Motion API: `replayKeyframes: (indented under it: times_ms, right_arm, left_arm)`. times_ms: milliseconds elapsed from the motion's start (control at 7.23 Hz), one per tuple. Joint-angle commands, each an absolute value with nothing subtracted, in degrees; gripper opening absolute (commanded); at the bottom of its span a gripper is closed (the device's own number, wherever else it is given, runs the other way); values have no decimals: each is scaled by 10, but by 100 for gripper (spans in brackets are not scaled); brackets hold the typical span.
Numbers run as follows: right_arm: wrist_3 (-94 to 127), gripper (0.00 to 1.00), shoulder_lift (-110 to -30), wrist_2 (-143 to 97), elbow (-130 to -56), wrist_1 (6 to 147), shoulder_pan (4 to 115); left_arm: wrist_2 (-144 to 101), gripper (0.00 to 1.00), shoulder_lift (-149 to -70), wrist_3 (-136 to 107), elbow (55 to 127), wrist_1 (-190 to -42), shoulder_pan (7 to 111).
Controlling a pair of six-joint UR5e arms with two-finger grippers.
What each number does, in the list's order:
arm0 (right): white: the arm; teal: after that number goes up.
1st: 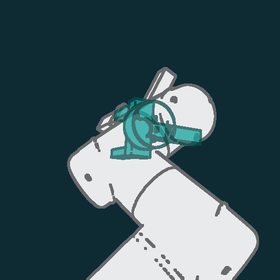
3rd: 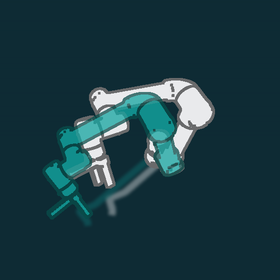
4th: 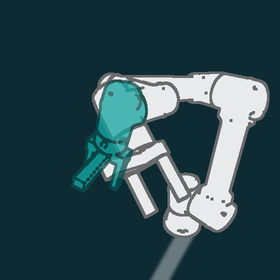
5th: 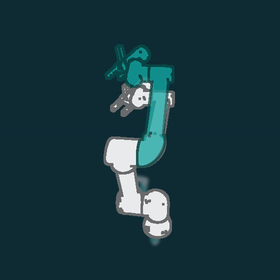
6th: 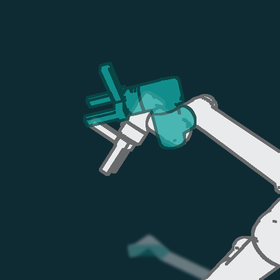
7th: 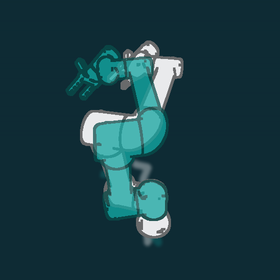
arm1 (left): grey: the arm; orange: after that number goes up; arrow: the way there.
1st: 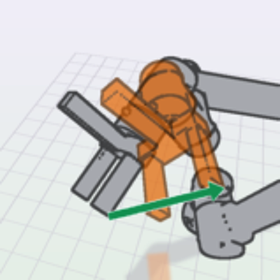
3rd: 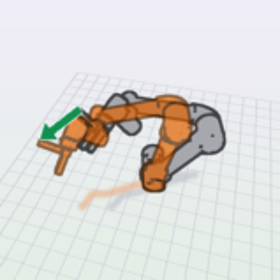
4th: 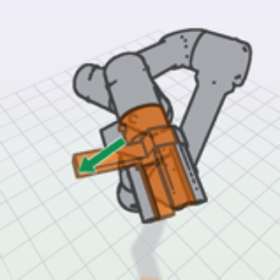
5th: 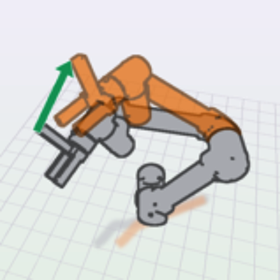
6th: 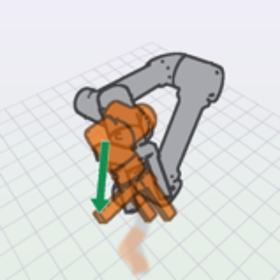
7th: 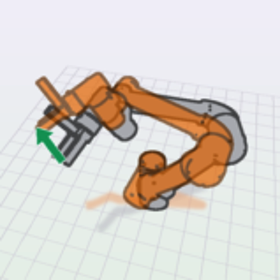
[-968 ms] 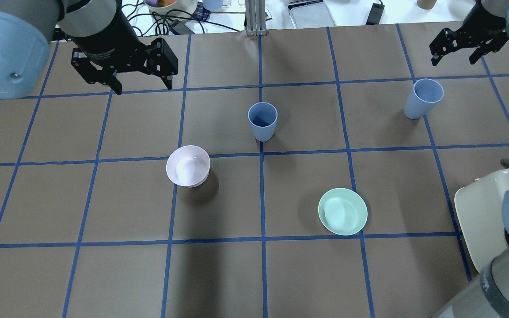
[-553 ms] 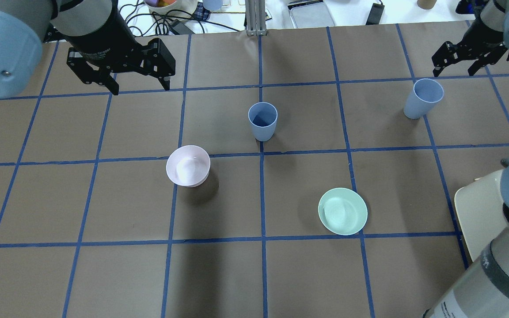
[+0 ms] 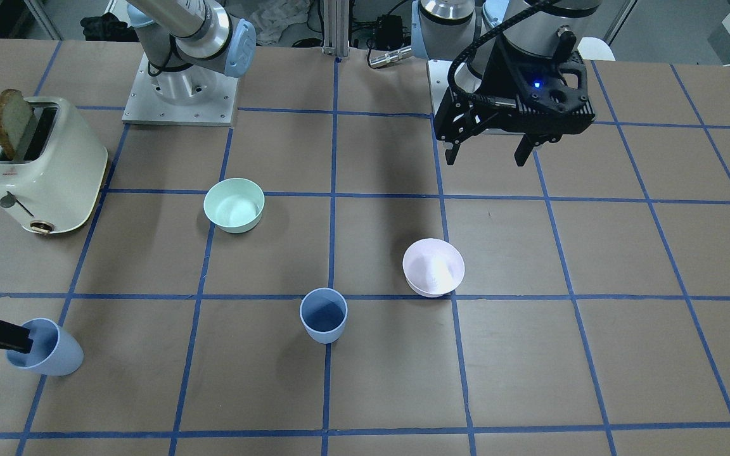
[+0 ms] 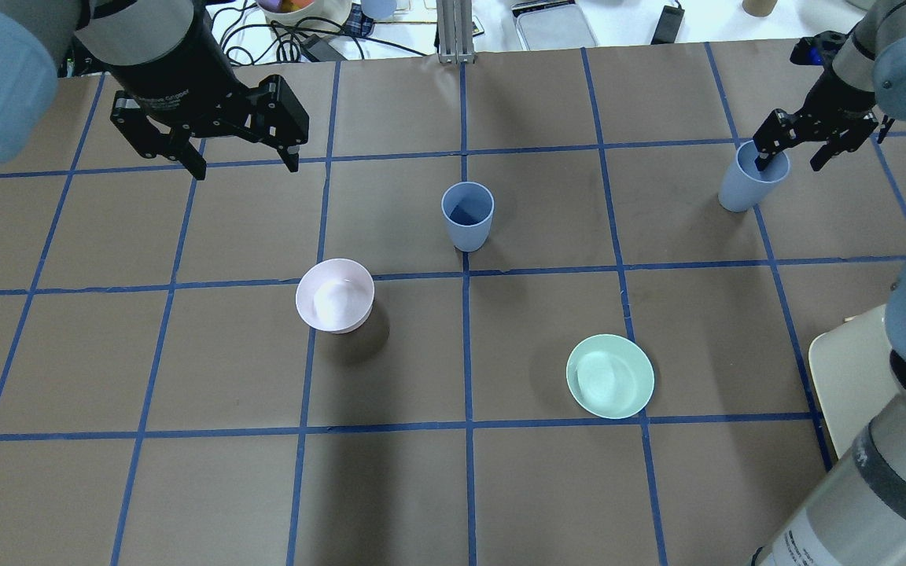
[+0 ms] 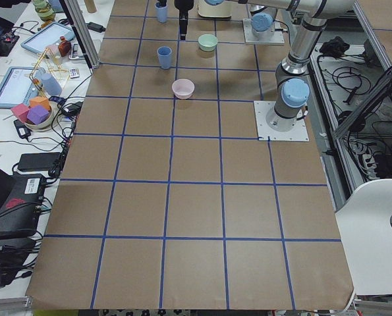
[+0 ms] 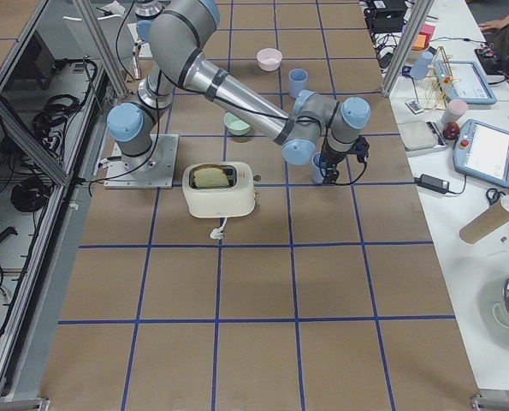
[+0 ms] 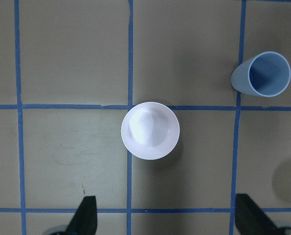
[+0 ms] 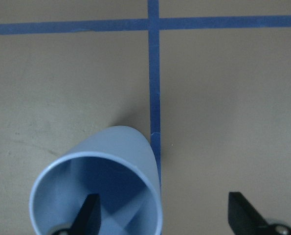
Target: Stack blue cups with both arms
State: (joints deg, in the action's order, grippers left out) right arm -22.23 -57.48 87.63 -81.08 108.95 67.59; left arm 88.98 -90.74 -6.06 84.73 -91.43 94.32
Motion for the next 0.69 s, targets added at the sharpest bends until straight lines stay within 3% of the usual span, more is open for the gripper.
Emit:
replayKeyframes:
  times_ms: [0, 138, 277, 553]
  right_arm:
    - [-221, 24, -575, 873, -817, 1095, 676]
    - [-221, 9, -577, 856, -815, 1096, 676]
    - [-221, 3, -578, 847, -815, 1097, 678]
    - [-220, 0, -599, 848, -812, 1095, 682]
  left_arm:
    - [890, 100, -907, -61, 846, -918, 943]
    - [890, 100, -907, -61, 845, -918, 943]
    - [890, 100, -907, -61, 845, -918, 943]
    - [891, 100, -906, -61, 845, -918, 943]
